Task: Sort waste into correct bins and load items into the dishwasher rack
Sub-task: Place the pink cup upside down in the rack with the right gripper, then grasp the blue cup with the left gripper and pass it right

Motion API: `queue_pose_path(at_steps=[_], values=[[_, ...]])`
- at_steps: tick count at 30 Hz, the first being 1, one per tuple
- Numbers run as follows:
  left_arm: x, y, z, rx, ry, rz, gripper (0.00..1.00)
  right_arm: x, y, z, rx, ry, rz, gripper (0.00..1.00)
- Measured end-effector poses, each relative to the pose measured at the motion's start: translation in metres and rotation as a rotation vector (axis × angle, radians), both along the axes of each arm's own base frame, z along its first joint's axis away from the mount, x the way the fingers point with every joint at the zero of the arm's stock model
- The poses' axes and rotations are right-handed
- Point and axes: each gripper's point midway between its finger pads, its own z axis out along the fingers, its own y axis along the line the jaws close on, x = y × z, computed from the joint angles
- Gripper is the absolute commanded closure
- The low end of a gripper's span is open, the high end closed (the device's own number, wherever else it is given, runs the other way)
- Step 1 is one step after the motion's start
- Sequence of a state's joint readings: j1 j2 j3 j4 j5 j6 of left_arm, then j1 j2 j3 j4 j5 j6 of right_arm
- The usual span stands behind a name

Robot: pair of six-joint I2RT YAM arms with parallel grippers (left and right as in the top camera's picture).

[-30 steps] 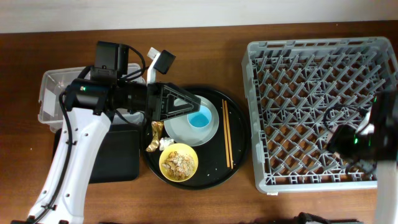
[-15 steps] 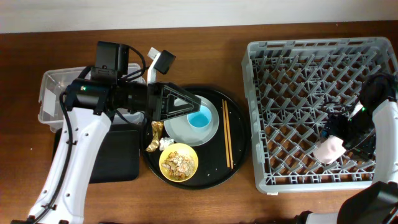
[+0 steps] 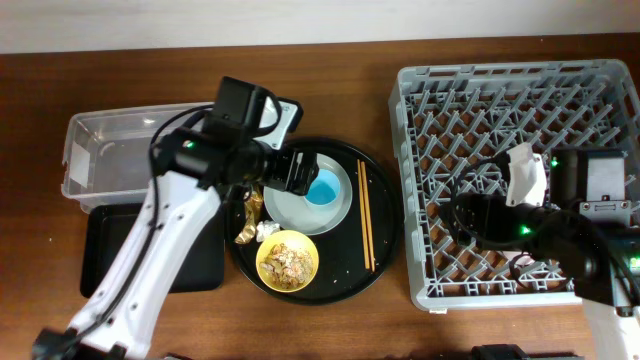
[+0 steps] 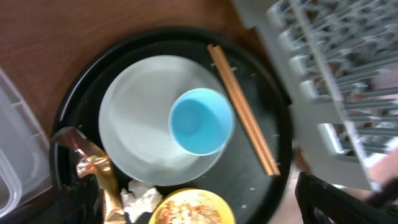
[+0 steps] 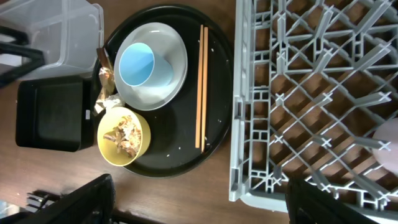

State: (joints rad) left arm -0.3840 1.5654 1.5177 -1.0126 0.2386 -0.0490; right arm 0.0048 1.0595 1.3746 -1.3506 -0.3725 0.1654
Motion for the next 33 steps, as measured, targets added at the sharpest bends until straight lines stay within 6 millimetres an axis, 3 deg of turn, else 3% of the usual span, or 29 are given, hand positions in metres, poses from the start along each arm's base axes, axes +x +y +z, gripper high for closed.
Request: queue_pose_path(at_steps=[1, 2, 4, 7, 9, 12, 15, 18, 20, 22, 24, 26, 27, 29, 33], values=[[0.004, 0.0, -0.012, 0.035, 0.018, 0.006, 0.08, 0.0, 0.0, -0.001, 0.002, 0.007, -0.003, 0.1], [0.008, 0.0, -0.029, 0.072, 0.048, 0.011, 0.18, 0.001, 0.0, -0.003, 0.006, 0.017, -0.009, 0.1], [0.016, -0.003, -0.067, 0.134, 0.12, 0.014, 0.22, 0.002, 0.0, -0.008, 0.007, 0.051, -0.012, 0.1], [0.028, -0.013, -0.113, 0.173, 0.178, 0.011, 0.44, 0.002, 0.001, -0.022, 0.009, 0.136, -0.011, 0.1], [0.03, -0.02, -0.128, 0.189, 0.19, 0.001, 0.57, 0.004, 0.001, -0.028, 0.009, 0.172, -0.011, 0.1], [0.031, -0.022, -0.14, 0.21, 0.2, -0.003, 1.0, 0.006, 0.001, -0.032, 0.009, 0.193, -0.011, 0.11], [0.024, -0.016, -0.154, 0.249, 0.252, -0.002, 0.99, 0.006, 0.001, -0.033, 0.009, 0.193, -0.011, 0.11], [0.015, -0.011, -0.13, 0.269, 0.305, -0.002, 1.0, 0.007, 0.001, -0.032, 0.011, 0.19, -0.006, 0.11], [0.016, -0.009, -0.097, 0.225, 0.304, 0.007, 1.0, 0.009, 0.005, -0.029, 0.032, 0.174, 0.005, 0.11], [0.018, -0.014, -0.042, 0.016, 0.27, -0.014, 0.99, 0.018, 0.019, -0.016, 0.101, 0.097, 0.064, 0.13], [0.007, -0.021, 0.017, -0.303, 0.254, -0.119, 1.0, 0.023, 0.035, 0.007, 0.182, -0.018, 0.139, 0.15], [0.0, -0.024, 0.043, -0.458, 0.255, -0.177, 1.0, 0.027, 0.052, 0.036, 0.272, -0.153, 0.231, 0.15], [-0.012, -0.03, 0.077, -0.683, 0.278, -0.266, 1.0, 0.028, 0.061, 0.053, 0.318, -0.226, 0.284, 0.15], [-0.026, -0.04, 0.112, -0.892, 0.287, -0.371, 0.99, 0.025, 0.079, 0.085, 0.425, -0.349, 0.41, 0.15], [-0.048, -0.061, 0.137, -1.027, 0.325, -0.49, 0.99, 0.013, 0.104, 0.1, 0.508, -0.383, 0.553, 0.15]])
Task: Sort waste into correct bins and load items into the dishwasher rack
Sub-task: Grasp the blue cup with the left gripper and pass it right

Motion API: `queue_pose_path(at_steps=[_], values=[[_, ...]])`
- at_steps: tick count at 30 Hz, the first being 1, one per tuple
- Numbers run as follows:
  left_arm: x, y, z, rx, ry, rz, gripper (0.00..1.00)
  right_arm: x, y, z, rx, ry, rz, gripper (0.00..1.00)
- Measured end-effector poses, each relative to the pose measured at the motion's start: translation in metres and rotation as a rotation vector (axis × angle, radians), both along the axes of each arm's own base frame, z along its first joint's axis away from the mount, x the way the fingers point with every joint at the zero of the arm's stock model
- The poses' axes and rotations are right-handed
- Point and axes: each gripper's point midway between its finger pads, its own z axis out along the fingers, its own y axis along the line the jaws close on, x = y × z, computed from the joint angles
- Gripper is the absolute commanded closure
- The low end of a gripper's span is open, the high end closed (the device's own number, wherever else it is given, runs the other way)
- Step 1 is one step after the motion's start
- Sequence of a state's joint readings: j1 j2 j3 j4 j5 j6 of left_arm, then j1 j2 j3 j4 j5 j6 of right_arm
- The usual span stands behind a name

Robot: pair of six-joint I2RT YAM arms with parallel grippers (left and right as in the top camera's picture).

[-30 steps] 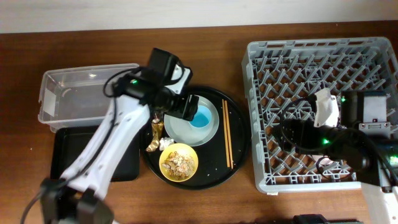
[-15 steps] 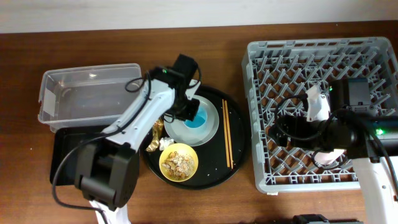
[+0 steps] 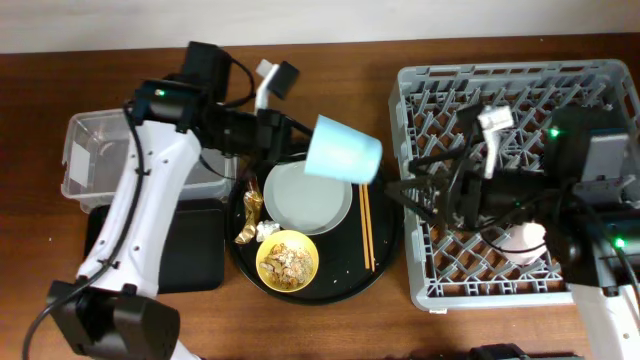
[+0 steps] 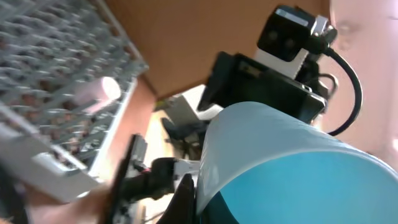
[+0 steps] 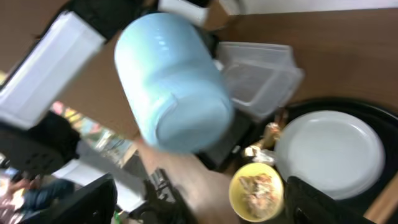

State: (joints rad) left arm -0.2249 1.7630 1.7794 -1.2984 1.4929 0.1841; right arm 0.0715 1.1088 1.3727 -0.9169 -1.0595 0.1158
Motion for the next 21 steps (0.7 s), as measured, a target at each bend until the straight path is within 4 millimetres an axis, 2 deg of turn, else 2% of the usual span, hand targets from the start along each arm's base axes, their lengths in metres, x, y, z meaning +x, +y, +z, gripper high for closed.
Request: queue_pose_path(at_steps=[2, 6, 11, 12, 15, 16, 17, 18, 19, 21], values=[[-0.011, -0.011, 0.005, -0.029, 0.006, -0.048, 1.0, -0.004, 0.016, 0.006, 0.017, -0.045, 0.076, 0.15], [-0.014, -0.012, 0.011, -0.061, 0.012, -0.063, 1.0, -0.007, 0.035, 0.019, 0.032, -0.146, 0.146, 0.2], [-0.022, -0.02, 0.012, -0.069, 0.015, -0.093, 1.0, -0.005, 0.045, 0.015, 0.017, -0.136, 0.152, 0.25], [-0.022, -0.02, 0.012, -0.069, 0.014, -0.095, 0.99, -0.004, 0.046, 0.014, 0.014, -0.133, 0.148, 0.3], [-0.022, -0.02, 0.012, -0.066, 0.013, -0.094, 0.99, 0.001, 0.047, 0.014, 0.015, -0.136, 0.137, 0.34], [-0.022, -0.02, 0.012, -0.066, 0.014, -0.094, 0.92, 0.001, 0.047, 0.015, 0.016, -0.137, 0.137, 0.35], [-0.022, -0.02, 0.012, -0.068, 0.013, -0.095, 0.74, 0.002, 0.047, 0.015, 0.016, -0.139, 0.137, 0.37], [-0.022, -0.02, 0.012, -0.068, 0.015, -0.095, 0.29, 0.002, 0.047, 0.015, 0.017, -0.138, 0.137, 0.37], [-0.022, -0.02, 0.012, -0.069, 0.009, -0.095, 0.0, 0.003, 0.046, 0.015, 0.011, -0.143, 0.127, 0.37], [-0.022, -0.02, 0.011, -0.068, 0.006, -0.095, 0.0, 0.005, 0.042, 0.013, -0.015, -0.149, 0.083, 0.37]])
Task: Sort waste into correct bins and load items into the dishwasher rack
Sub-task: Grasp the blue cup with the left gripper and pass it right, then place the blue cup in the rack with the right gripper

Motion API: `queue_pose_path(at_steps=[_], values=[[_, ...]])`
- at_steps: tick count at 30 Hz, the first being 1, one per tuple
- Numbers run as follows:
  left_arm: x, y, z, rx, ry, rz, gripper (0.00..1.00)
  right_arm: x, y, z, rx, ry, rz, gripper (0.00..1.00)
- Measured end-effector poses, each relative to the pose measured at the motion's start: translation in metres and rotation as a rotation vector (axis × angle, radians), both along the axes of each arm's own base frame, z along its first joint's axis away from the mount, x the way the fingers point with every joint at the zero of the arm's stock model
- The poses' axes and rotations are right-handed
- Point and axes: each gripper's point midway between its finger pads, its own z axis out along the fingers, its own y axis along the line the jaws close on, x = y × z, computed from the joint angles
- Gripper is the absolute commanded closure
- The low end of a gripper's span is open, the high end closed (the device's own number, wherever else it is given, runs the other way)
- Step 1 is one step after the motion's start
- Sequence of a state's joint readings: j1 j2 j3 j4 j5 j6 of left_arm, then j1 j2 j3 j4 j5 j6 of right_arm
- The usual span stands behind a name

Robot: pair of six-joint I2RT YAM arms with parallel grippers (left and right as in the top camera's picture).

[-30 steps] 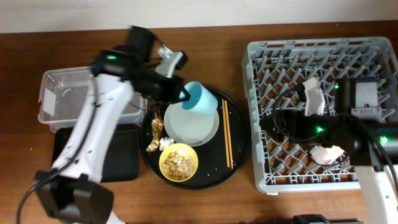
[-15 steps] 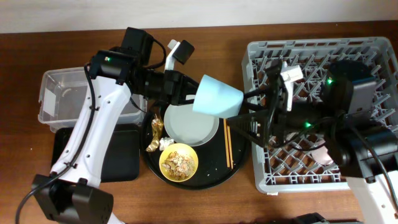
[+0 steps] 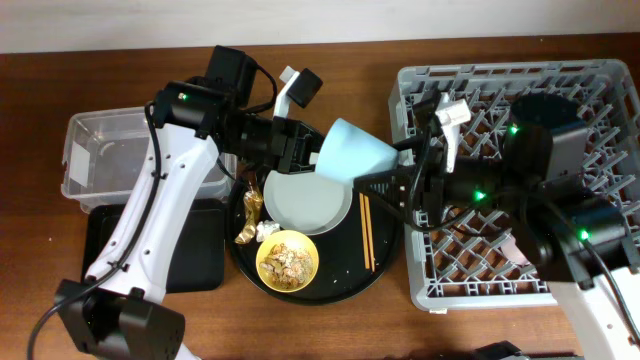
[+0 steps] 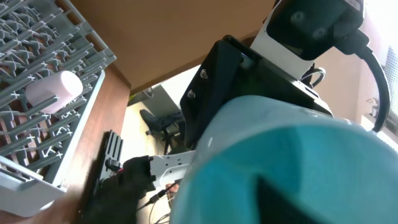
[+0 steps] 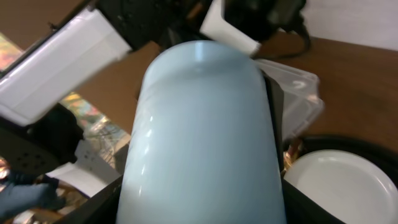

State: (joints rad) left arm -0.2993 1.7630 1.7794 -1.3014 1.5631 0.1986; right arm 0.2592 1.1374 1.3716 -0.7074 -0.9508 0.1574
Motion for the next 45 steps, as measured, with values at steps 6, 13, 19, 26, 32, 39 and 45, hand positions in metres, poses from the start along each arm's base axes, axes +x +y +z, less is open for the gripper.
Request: queue_pose_path(at_steps=[6, 13, 19, 26, 32, 39, 45], values=[[0.001, 0.0, 0.0, 0.002, -0.004, 0.002, 0.0, -0.021, -0.064, -0.001, -0.105, 0.02, -0.353, 0.37], [0.001, 0.0, -0.003, 0.017, -0.008, 0.007, 0.0, -0.029, -0.24, -0.086, -0.378, 0.454, -1.171, 0.37], [0.0, 0.0, -0.005, 0.031, 0.016, 0.007, 0.0, -0.034, -0.376, -0.168, -0.384, 0.969, -1.563, 0.39], [0.0, 0.0, -0.005, 0.031, 0.016, 0.007, 0.0, -0.03, -0.426, -0.253, -0.324, 1.308, -1.569, 0.21], [0.0, 0.0, -0.005, 0.031, 0.016, 0.007, 0.0, -0.02, -0.417, -0.243, -0.255, 1.335, -1.499, 0.18], [0.011, 0.005, -0.051, 0.312, -0.023, 0.089, 0.0, 0.035, -0.327, -0.099, -0.277, 0.807, -1.185, 0.16], [0.047, 0.084, -0.121, 1.031, -0.042, 0.5, 0.0, -0.017, -0.183, -0.015, -0.343, 0.386, -0.811, 0.23]])
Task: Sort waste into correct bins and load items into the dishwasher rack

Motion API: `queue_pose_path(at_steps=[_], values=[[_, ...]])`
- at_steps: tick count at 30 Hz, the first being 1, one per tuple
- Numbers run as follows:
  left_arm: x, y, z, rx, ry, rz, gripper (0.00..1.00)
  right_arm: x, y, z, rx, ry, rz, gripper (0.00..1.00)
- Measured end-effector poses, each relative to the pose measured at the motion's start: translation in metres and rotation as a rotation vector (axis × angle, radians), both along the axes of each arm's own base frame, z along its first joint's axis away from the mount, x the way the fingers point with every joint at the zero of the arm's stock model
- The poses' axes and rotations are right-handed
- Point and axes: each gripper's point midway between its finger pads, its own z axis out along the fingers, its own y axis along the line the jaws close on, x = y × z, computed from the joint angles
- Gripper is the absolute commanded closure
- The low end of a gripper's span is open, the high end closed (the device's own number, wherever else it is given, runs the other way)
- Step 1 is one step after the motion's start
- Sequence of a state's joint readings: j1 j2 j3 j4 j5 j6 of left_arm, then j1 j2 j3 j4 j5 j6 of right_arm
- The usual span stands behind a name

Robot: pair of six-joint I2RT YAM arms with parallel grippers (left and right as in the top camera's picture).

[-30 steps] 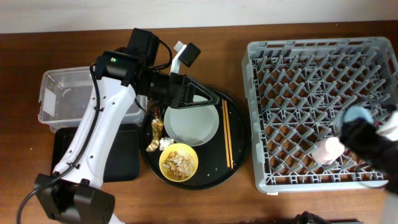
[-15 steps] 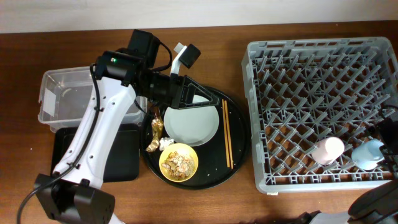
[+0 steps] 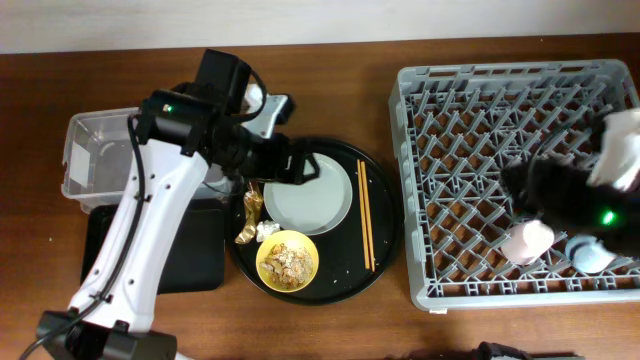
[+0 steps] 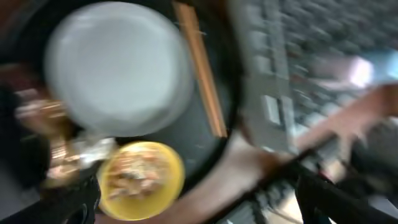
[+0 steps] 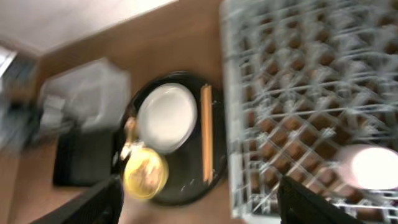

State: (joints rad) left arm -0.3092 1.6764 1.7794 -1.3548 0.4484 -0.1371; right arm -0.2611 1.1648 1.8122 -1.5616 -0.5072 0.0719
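Observation:
A white plate (image 3: 307,197), a yellow bowl of food scraps (image 3: 287,260) and a pair of chopsticks (image 3: 365,215) lie on the round black tray (image 3: 385,250). A gold wrapper (image 3: 250,210) and crumpled paper (image 3: 266,231) sit at the tray's left side. My left gripper (image 3: 290,168) hovers open over the plate (image 4: 115,65). In the grey rack (image 3: 430,120), a pink cup (image 3: 527,241) and a pale blue cup (image 3: 590,255) stand near the front right. My right gripper (image 5: 199,208) is open high over the rack (image 5: 280,93), holding nothing; both wrist views are blurred.
A clear plastic bin (image 3: 105,150) stands at the far left, with a black bin (image 3: 150,255) in front of it. The rack fills the table's right side. Bare wood shows between the tray and the rack and along the front edge.
The blue cup was between both grippers above the tray's right edge. Now it stands in the rack beside the pink cup, the right arm is over the rack, and the left gripper is open above the plate.
The blue cup first stood on the white plate with my open left gripper over it. Then my left gripper held it in the air towards the rack as the right arm reached in. Both grippers met at the cup, and now it is in the rack.

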Motion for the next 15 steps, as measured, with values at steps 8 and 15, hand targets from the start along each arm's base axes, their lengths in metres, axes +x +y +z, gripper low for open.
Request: queue_pose_path(at_steps=[8, 15], values=[[-0.005, 0.049, -0.006, 0.244, 0.0, 0.19, 0.0, -0.012, 0.079, -0.065, -0.095, 0.23, 0.319, 0.41], [-0.031, 0.073, 0.052, 0.24, -0.196, 0.256, 0.0, 0.039, 0.13, -0.195, -0.256, 0.459, 0.314, 0.65]])
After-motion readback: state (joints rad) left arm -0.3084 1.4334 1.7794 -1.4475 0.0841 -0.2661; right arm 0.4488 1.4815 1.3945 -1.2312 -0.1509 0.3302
